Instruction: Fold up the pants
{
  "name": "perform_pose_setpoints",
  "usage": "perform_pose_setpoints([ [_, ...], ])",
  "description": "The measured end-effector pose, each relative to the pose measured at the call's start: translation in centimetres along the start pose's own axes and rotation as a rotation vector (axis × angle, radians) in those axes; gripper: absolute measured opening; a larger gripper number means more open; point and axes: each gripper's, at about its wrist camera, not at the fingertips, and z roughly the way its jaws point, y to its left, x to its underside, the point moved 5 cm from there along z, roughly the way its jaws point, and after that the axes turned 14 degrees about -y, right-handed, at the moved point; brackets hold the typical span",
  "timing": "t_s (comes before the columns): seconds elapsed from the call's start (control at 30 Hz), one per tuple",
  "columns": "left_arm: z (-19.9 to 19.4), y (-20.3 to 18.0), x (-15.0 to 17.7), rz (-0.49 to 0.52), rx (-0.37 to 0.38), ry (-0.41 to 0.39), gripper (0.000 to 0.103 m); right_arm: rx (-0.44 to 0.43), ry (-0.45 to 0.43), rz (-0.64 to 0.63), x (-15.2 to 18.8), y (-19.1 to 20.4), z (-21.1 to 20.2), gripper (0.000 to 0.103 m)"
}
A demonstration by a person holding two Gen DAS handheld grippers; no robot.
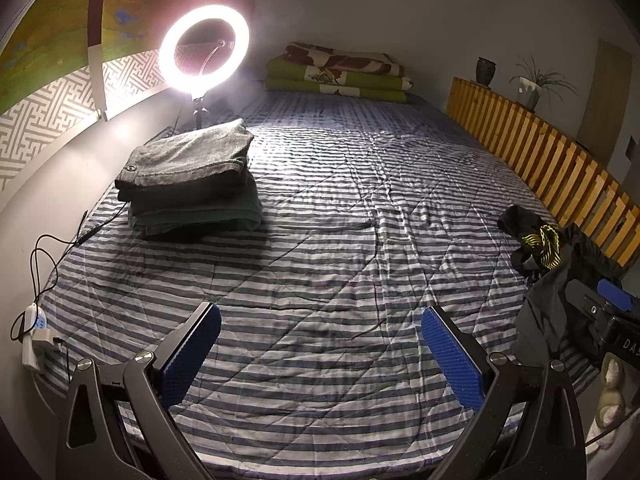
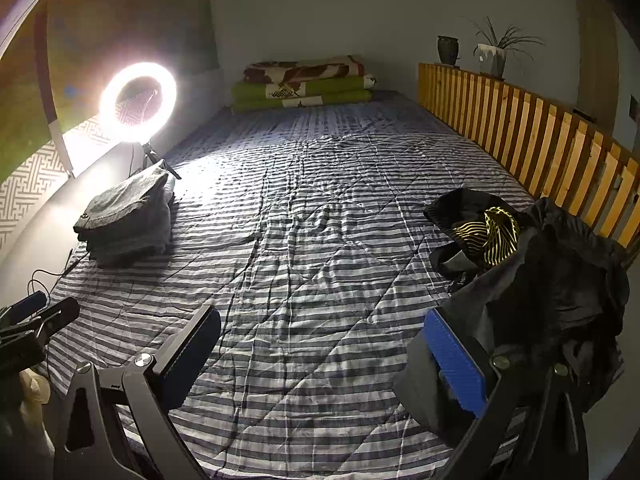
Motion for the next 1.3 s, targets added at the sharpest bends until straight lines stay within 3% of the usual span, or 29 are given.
perform_pose_setpoints([
  [0.53, 0.1, -0.2, 0.0, 0.004, 0.000, 0.001, 0.102, -0.001, 0.007, -0.005, 0.1, 0.0, 0.2, 0.097],
  [0.57, 0.1, 0.0, -0.1, -0.021, -0.045, -0.002, 0.102, -0.002, 0.007, -0.005, 0.1, 0.1, 0.2, 0.097],
  [1.3, 2.1, -0.5, -0.2, -0.012, -0.060, 0.014, 0.102, 0.014, 0.020, -0.009, 0.1, -0.9, 2.0, 0.097],
])
